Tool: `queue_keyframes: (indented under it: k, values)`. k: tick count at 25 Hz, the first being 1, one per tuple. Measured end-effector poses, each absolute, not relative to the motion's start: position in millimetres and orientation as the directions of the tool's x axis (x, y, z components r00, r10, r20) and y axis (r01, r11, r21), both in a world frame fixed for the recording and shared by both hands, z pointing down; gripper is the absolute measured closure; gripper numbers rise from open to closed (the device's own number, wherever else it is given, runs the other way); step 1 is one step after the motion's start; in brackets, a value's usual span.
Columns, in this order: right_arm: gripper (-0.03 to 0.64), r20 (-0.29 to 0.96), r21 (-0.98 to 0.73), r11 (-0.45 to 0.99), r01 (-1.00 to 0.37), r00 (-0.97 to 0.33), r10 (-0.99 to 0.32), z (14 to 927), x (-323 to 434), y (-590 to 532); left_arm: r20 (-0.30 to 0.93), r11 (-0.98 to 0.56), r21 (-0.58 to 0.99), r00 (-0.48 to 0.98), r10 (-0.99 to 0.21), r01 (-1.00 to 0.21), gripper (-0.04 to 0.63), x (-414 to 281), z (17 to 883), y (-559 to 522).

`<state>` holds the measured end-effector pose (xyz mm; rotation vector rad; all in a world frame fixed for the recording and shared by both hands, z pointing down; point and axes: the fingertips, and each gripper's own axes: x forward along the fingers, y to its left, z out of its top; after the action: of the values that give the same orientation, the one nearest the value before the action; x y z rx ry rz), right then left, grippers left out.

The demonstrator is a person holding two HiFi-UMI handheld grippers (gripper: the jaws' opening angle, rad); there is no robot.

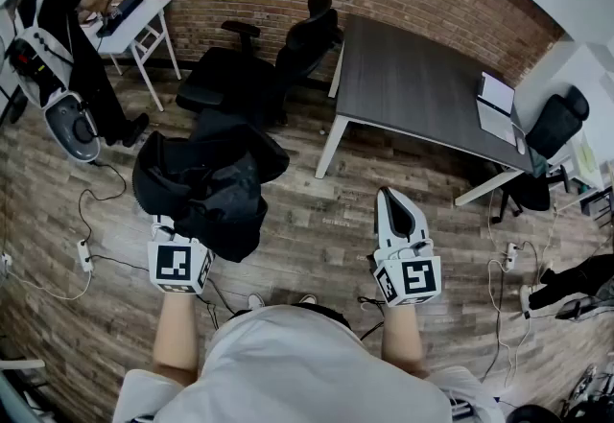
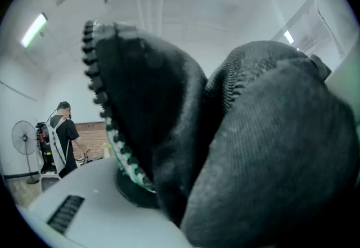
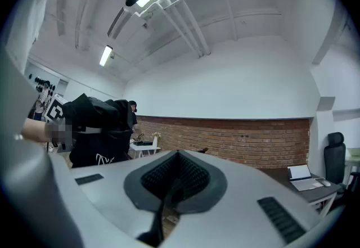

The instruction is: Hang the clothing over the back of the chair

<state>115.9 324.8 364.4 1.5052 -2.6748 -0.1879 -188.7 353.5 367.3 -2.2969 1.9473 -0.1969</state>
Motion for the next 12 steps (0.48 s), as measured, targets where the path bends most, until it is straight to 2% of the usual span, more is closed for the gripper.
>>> queue_keyframes:
  k: [8, 12]
  values:
    - [0.6, 0.012, 0.139, 0.536, -0.833, -0.539, -0.842, 371.3, 128.2, 321.9, 0.02, -0.133, -0.167, 0.132, -0.991, -0.977, 0.387, -178.1, 369.3, 360.5]
    - [0.6, -0.003, 0.082, 0.574, -0.815, -0.576, -0.817, 373.1, 136.2, 320.3, 0.023, -0.118, -0.15, 0.115, -0.993, -0.982, 0.387, -172.5, 368.8, 363.4]
